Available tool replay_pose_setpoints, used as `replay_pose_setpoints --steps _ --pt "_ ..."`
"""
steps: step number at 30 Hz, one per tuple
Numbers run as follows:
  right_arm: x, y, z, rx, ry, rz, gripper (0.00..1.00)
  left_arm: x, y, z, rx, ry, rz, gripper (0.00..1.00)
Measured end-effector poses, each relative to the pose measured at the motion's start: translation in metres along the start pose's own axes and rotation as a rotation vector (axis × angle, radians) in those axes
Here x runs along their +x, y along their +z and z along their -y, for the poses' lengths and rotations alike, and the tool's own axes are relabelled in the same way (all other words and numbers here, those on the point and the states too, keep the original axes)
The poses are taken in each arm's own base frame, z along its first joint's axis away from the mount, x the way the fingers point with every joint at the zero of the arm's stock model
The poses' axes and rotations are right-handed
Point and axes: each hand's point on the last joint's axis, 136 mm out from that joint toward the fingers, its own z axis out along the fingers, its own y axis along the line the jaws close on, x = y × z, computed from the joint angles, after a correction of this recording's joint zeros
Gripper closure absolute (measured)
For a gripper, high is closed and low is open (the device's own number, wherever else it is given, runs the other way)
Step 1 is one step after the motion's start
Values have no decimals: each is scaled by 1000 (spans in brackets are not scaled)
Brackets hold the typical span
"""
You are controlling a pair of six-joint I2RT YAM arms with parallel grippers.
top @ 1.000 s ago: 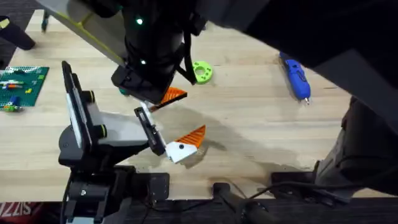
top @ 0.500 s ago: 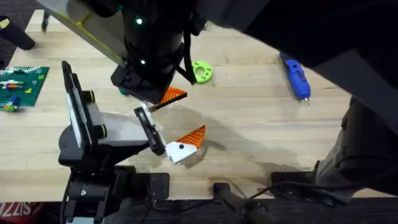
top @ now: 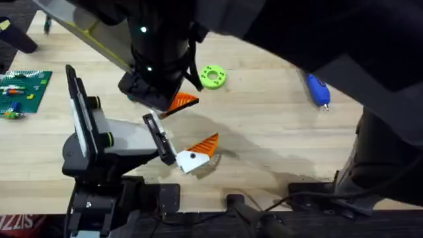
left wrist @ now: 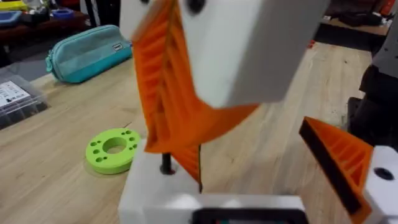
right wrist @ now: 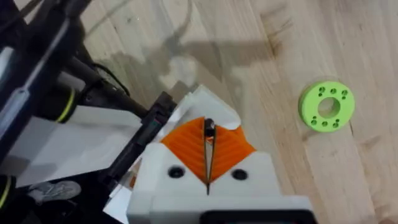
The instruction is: Pick up the gripper from the table and insert it into the empty holder that is missing its gripper. Then pick up a screw, insert it into the mounting hole, and use the screwdriver to tighten it. Finally, clean up the table by picking up the vegetable and placing it into the bucket.
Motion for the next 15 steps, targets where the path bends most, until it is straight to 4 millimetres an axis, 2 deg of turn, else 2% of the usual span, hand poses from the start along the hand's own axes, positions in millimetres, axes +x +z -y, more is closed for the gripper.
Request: replay_pose_setpoints --steps 15 --pt "2 0 5 3 10 -8 997 0 0 0 0 0 0 15"
